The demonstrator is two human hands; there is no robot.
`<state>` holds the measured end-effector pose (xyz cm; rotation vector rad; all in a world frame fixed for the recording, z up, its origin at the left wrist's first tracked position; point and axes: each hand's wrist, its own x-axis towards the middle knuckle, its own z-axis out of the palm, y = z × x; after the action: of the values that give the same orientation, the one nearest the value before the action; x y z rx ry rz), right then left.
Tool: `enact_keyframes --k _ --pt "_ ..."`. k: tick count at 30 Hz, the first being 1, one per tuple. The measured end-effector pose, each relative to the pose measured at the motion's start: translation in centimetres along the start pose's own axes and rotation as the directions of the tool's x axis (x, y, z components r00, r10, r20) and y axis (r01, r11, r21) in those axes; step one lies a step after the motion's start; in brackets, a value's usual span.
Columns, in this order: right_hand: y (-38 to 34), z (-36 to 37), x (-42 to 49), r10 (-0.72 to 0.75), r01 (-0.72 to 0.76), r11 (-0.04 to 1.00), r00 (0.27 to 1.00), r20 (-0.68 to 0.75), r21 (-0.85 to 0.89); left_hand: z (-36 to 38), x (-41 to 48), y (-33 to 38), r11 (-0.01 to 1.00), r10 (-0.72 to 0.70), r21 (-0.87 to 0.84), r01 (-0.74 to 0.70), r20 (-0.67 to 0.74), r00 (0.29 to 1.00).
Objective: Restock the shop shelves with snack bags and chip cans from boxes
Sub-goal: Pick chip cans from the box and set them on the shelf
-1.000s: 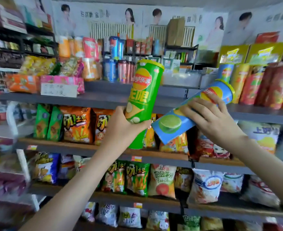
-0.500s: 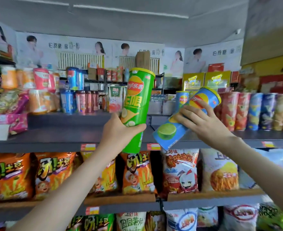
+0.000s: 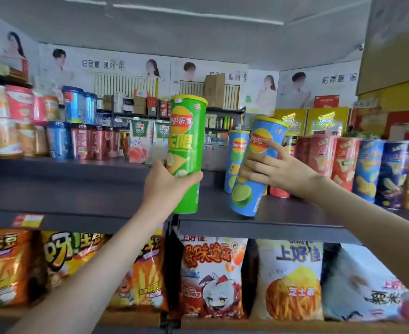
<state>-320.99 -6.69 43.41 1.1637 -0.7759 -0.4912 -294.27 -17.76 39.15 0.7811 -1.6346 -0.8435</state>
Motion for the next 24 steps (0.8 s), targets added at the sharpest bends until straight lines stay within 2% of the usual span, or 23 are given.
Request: enact_keyframes --k 4,9,14,17,18,19,21,22,24 --pt "-0.1 3.6 -0.9 -0.071 0.073 0.997 0.981 -0.178 0.005 4.2 -0.2 0.4 0.999 -0.039 -0.004 0.039 -0.084 0.996" --pt "-1.1 5.5 -0.9 -0.01 0.027 0.998 0.954 -0.298 0.054 6.4 -0.4 0.6 0.997 -0.052 0.05 0.061 -0.162 0.985" --pt "-1.7 5.9 -1.8 0.06 -0.036 0.995 0.964 -0.259 0.097 6.7 -0.3 0.5 0.995 -0.06 0.07 0.074 -0.186 0.981" --pt "-1.7 4.3 -2.5 0.234 -0.185 0.952 0.953 -0.191 0.243 6.4 -0.2 0.7 0.996 -0.039 0.072 0.054 -0.19 0.981" --pt "-1.8 3.2 -2.4 0.352 -0.283 0.895 0.923 -0.157 0.345 6.3 -0.2 0.8 0.997 -0.032 0.066 0.045 -0.192 0.981" --pt "-2.1 2.2 -2.2 0.505 -0.407 0.787 0.857 -0.105 0.463 6.2 -0.1 0.9 0.998 -0.026 0.055 0.037 -0.196 0.98" --pt "-3.1 0.1 -1.1 0.784 -0.62 0.423 0.616 0.076 0.661 6.1 0.1 1.2 0.999 -0.016 0.03 0.023 -0.199 0.98" --pt "-3.8 -0.8 -0.4 0.851 -0.671 0.219 0.487 0.198 0.708 6.1 0.2 1.3 1.0 -0.011 0.018 0.015 -0.196 0.98" --pt "-4.9 -2.2 1.3 0.836 -0.683 -0.154 0.295 0.463 0.714 6.0 0.4 1.4 1.0 0.003 0.004 -0.002 -0.187 0.982"
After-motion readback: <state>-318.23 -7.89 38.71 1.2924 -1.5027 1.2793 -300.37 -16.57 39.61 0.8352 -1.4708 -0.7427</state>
